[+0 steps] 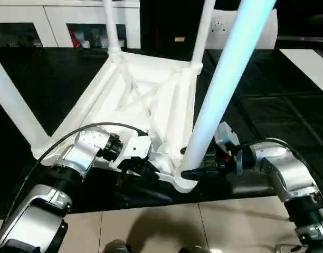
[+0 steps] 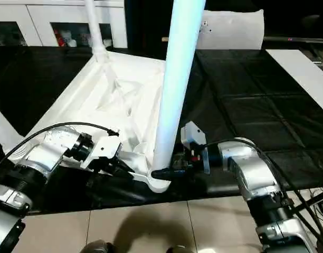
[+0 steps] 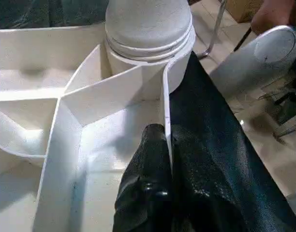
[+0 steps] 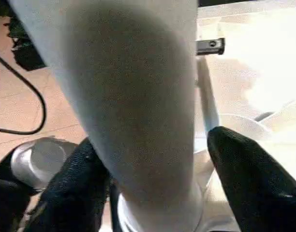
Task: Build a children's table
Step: Rotate leg to tighten
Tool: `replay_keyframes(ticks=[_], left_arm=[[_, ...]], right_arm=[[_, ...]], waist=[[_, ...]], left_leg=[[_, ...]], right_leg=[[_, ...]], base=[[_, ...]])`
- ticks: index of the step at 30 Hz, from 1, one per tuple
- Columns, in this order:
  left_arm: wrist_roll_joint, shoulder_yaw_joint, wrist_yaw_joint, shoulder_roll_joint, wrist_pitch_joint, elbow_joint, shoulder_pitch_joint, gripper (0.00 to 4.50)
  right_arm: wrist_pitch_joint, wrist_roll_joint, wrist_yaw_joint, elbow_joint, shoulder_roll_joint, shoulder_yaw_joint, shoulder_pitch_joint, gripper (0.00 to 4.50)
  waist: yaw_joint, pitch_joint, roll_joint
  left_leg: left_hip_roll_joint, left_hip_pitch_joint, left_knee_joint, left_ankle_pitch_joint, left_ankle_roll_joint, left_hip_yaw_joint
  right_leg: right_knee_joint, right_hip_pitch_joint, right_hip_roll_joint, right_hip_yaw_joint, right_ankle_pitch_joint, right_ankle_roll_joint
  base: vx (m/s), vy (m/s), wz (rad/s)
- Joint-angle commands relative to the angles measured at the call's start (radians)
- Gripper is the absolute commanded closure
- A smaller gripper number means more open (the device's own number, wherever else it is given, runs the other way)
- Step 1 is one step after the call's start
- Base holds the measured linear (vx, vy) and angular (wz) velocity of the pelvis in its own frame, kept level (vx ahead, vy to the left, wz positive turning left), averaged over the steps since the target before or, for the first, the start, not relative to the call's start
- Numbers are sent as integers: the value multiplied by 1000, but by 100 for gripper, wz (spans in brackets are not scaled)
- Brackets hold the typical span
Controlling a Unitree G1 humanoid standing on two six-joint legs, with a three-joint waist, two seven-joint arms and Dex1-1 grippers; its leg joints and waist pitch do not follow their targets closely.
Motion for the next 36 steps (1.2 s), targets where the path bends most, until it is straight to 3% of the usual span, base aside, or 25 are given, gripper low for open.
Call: replay_keyframes(ticks=[1, 11, 18, 20, 22, 24, 26, 27, 28, 30, 32, 33, 35, 36], left_arm=[[-15, -13, -37, -7, -32, -9, -29, 450], [-18, -13, -43, -1, -36, -1, -25, 450], [-29, 15, 17, -16, 13, -17, -14, 450], [-7, 29, 107, -31, 62, -43, -9, 450], [11, 54, 237, -67, 173, -82, -2, 450], [13, 71, 305, -97, 233, -109, 3, 450], [21, 79, 364, -122, 277, -132, 7, 450], [27, 90, 434, -162, 338, -160, 13, 450], [29, 94, 459, -176, 357, -167, 14, 450], [44, 102, 541, -221, 414, -186, 16, 450], [57, 111, 618, -262, 441, -190, 13, 450], [66, 116, 672, -296, 475, -201, 13, 450], [85, 122, 749, -341, 521, -216, 10, 450], [97, 116, 761, -346, 524, -213, 8, 450]], right_arm=[[15, 18, 28, -2, -12, 10, -11, 153], [56, 40, 64, -16, -11, 30, 0, 231], [125, 75, -2, -86, 8, 15, 43, 243], [164, 69, -124, -124, 55, -8, 71, 243], [181, 11, -296, -135, 125, -19, 90, 243], [209, -8, -404, -133, 181, -36, 94, 244], [240, -5, -485, -138, 232, -57, 100, 245], [264, -27, -586, -138, 293, -66, 100, 247], [270, -36, -616, -139, 312, -66, 100, 247], [290, -66, -719, -140, 374, -65, 100, 248], [304, -89, -819, -129, 432, -76, 93, 248], [315, -102, -897, -120, 481, -84, 85, 248], [302, -123, -996, -104, 550, -94, 72, 248], [286, -124, -1008, -99, 567, -94, 69, 248]], waist=[[-5, -73, -8], [-1, -72, -5], [2, -74, 0], [1, -73, 1], [-4, -69, -2], [-16, -58, -1], [-24, -59, -3], [-38, -60, -7], [-43, -59, -1], [-59, -62, -8], [-60, -62, -3], [-63, -64, -9], [-64, -64, -3], [-63, -66, -5]], left_leg=[[30, 15, -59, -86, 89, 3], [31, 16, -60, -104, 75, 3], [31, 17, -61, -103, 67, 3], [32, 15, -62, -108, 62, 2], [27, 17, -64, -145, 36, 0], [24, 18, -73, -196, -7, -3], [22, 15, -74, -211, -19, -7], [20, 13, -73, -207, -17, -7], [23, 13, -74, -204, -22, -8], [18, 10, -71, -187, -14, -6], [17, 13, -70, -184, -8, -6], [14, 11, -68, -164, -2, -4], [17, 12, -69, -151, -3, -3], [16, 13, -70, -147, 0, -4]], right_leg=[[-56, 55, -73, 42, -45, -255], [-58, 54, -74, 41, -61, -256], [-57, 55, -73, 42, -53, -254], [-57, 53, -74, 43, -56, -254], [-68, 51, -76, 43, -138, -231], [-82, 46, -75, 44, -300, -188], [-87, 50, -77, 44, -356, -165], [-89, 47, -73, 44, -361, -153], [-85, 45, -73, 46, -343, -160], [-86, 46, -67, 45, -317, -160], [-89, 43, -68, 46, -313, -161], [-90, 47, -66, 47, -300, -158], [-87, 41, -66, 49, -275, -164], [-87, 45, -65, 48, -258, -164]], base=[[0, 0, 0], [0, 0, 0], [0, 0, 0], [0, 0, 0], [0, 0, 0], [0, 0, 0], [0, 0, 0], [0, 0, 0], [0, 0, 0], [0, 0, 0], [0, 0, 0], [0, 0, 0], [0, 0, 0], [0, 0, 0]])
